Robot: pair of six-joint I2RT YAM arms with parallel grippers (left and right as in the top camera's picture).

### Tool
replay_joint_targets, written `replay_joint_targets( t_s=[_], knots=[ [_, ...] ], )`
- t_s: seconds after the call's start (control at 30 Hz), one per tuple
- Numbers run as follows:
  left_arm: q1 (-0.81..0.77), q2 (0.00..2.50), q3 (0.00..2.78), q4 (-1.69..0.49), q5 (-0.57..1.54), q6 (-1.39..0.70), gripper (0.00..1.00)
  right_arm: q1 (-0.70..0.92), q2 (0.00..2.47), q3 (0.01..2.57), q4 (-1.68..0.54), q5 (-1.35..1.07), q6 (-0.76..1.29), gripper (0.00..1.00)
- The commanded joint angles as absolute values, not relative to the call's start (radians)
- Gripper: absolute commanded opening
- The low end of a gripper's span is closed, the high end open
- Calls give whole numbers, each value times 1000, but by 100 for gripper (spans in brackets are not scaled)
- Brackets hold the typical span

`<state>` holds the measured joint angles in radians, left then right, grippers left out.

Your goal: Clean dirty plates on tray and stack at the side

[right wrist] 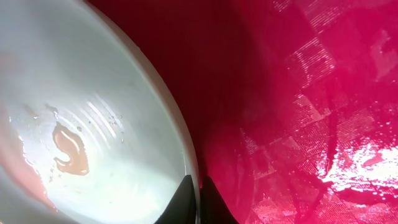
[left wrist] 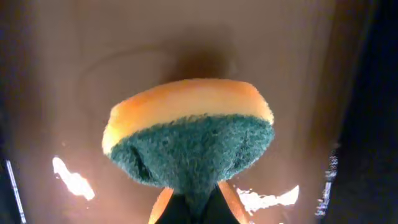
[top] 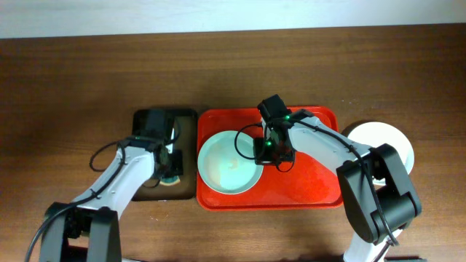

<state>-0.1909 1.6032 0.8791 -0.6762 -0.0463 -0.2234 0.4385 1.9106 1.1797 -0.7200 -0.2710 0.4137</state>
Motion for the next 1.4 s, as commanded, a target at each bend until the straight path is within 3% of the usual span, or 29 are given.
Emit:
replay_joint_targets(
  t_s=[0.0, 0.07, 0.13, 0.17, 0.2, 0.37, 0.5, 0.73, 0.77, 0.9, 1.07, 1.1, 1.13, 1.37],
  knots=[
    [-186, 1602, 852, -647, -61, -208, 2, 446, 1919, 1174, -720, -257, 408, 4],
    [-186, 1602, 852, -646, -61, -208, 6, 446, 1919, 1174, -721, -257, 408, 4],
    [-186, 1602, 852, -647, -61, -208, 44, 446, 1919, 1174, -721, -257, 408, 4],
    [-186, 1602, 852, -648, -61, -208, 75, 446, 1919, 1174, -721, -257, 408, 4],
    [-186, 1600, 859, -658, -61, -208, 82, 446, 1919, 1174, -721, -257, 408, 4],
    [-186, 1510, 1008, -790, -61, -268, 82, 446, 1919, 1174, -721, -257, 408, 4],
    [-184, 1274, 1130, -911, -130, -282, 100, 446, 1919, 1174, -721, -257, 408, 4],
    [-184, 950, 1134, -1042, -244, -288, 99, 446, 1919, 1174, -737, -257, 408, 5],
    [-184, 936, 1134, -1043, -244, -288, 99, 446, 1919, 1173, -739, -257, 408, 14],
    [-184, 930, 1134, -1043, -244, -288, 99, 446, 1919, 1173, -728, -253, 408, 23],
    [-184, 930, 1134, -1043, -244, -288, 99, 446, 1919, 1173, -736, -262, 408, 22],
    [-184, 930, 1134, -1043, -244, -288, 99, 446, 1919, 1173, -746, -261, 408, 17],
    [-184, 930, 1134, -1043, -244, -288, 99, 445, 1919, 1173, -753, -257, 408, 4],
    [-184, 930, 1134, -1043, -244, -288, 99, 424, 1919, 1201, -811, -262, 408, 4]
  ],
)
